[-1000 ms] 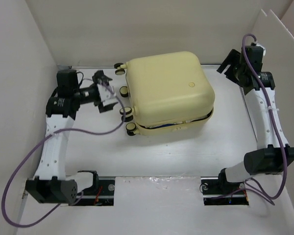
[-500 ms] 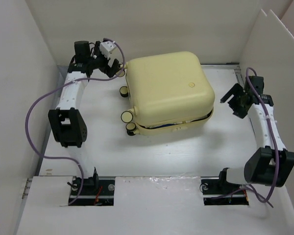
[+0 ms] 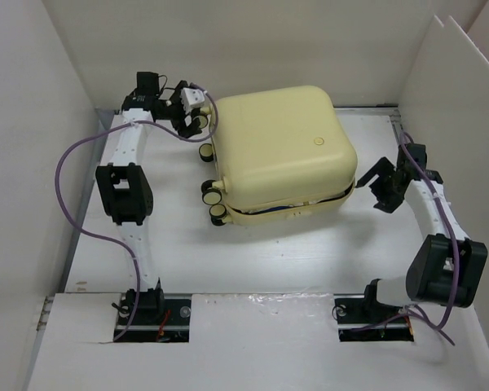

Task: Pack the luggage

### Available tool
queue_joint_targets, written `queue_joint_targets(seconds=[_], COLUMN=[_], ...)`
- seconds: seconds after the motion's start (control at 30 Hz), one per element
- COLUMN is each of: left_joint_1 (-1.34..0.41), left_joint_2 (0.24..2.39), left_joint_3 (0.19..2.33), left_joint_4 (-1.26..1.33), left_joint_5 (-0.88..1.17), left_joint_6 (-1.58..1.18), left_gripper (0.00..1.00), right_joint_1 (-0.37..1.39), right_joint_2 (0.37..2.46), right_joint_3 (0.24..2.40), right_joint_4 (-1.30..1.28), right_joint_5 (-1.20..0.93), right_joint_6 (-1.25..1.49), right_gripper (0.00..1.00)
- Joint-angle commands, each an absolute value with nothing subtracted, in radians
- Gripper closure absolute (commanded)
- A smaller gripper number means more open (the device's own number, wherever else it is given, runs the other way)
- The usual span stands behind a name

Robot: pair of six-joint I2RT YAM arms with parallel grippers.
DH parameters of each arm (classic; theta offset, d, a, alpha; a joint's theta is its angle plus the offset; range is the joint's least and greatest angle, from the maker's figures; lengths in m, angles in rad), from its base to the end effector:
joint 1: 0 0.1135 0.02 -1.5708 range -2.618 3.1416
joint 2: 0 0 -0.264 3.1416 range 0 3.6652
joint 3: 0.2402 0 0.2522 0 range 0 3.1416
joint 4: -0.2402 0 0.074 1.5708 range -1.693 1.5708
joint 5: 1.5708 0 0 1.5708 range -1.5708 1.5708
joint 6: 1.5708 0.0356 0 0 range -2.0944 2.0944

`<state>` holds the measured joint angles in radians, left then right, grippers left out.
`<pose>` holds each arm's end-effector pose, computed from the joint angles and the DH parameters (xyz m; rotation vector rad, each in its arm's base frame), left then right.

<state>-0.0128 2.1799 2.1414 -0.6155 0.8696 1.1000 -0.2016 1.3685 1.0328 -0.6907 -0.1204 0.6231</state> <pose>0.4947 -0.0335 0.3216 1.3980 1.4084 -0.2752 0.2699 -0.0508 0.2545 1.0086 2.4155 0.3071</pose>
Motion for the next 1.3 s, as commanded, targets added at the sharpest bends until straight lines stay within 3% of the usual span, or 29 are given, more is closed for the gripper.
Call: queue_joint_targets(seconds=[0.0, 0.2, 0.4, 0.43, 0.53, 0.57, 0.6, 0.77, 1.03, 1.27], left_joint_1=[-0.015, -0.054, -0.054, -0.054, -0.063, -0.063, -0.063, -0.063, -0.063, -0.179], left_joint_2=[2.135, 2.187, 2.178, 2.178, 2.198, 2.198, 2.198, 2.131, 1.866, 1.619], left_joint_3=[2.108, 2.085, 2.036, 2.036, 2.049, 2.049, 2.049, 1.961, 1.683, 1.428], left_joint_4=[-0.736, -0.422, -0.232, -0.223, -0.251, -0.264, -0.278, -0.392, -0.685, -0.983], left_joint_5=[0.937, 0.798, 0.808, 0.825, 0.856, 0.856, 0.856, 0.847, 0.769, 0.647], left_joint_6=[1.298, 1.086, 0.954, 0.945, 0.933, 0.933, 0.943, 1.023, 1.25, 1.486], left_gripper=[0.0, 0.0, 0.17, 0.23, 0.56, 0.72, 0.98, 1.0, 1.0, 1.0], right_joint_1=[-0.195, -0.112, -0.091, -0.081, -0.072, -0.072, -0.072, -0.072, 0.044, 0.107], right_joint_2=[1.379, 1.434, 1.491, 1.5, 1.538, 1.557, 1.566, 1.672, 2.107, 2.281], right_joint_3=[1.029, 1.029, 1.02, 1.02, 1.02, 1.02, 1.02, 1.133, 1.826, 2.086], right_joint_4=[-0.617, -0.583, -0.517, -0.506, -0.495, -0.482, -0.471, -0.446, -0.567, -0.453], right_joint_5=[-0.14, -0.121, -0.17, -0.17, -0.198, -0.209, -0.209, -0.219, -0.357, -0.592], right_joint_6=[0.66, 0.71, 0.738, 0.738, 0.738, 0.738, 0.747, 0.726, 0.51, 0.492], right_gripper=[0.12, 0.12, 0.14, 0.14, 0.15, 0.15, 0.15, 0.18, 0.2, 0.22])
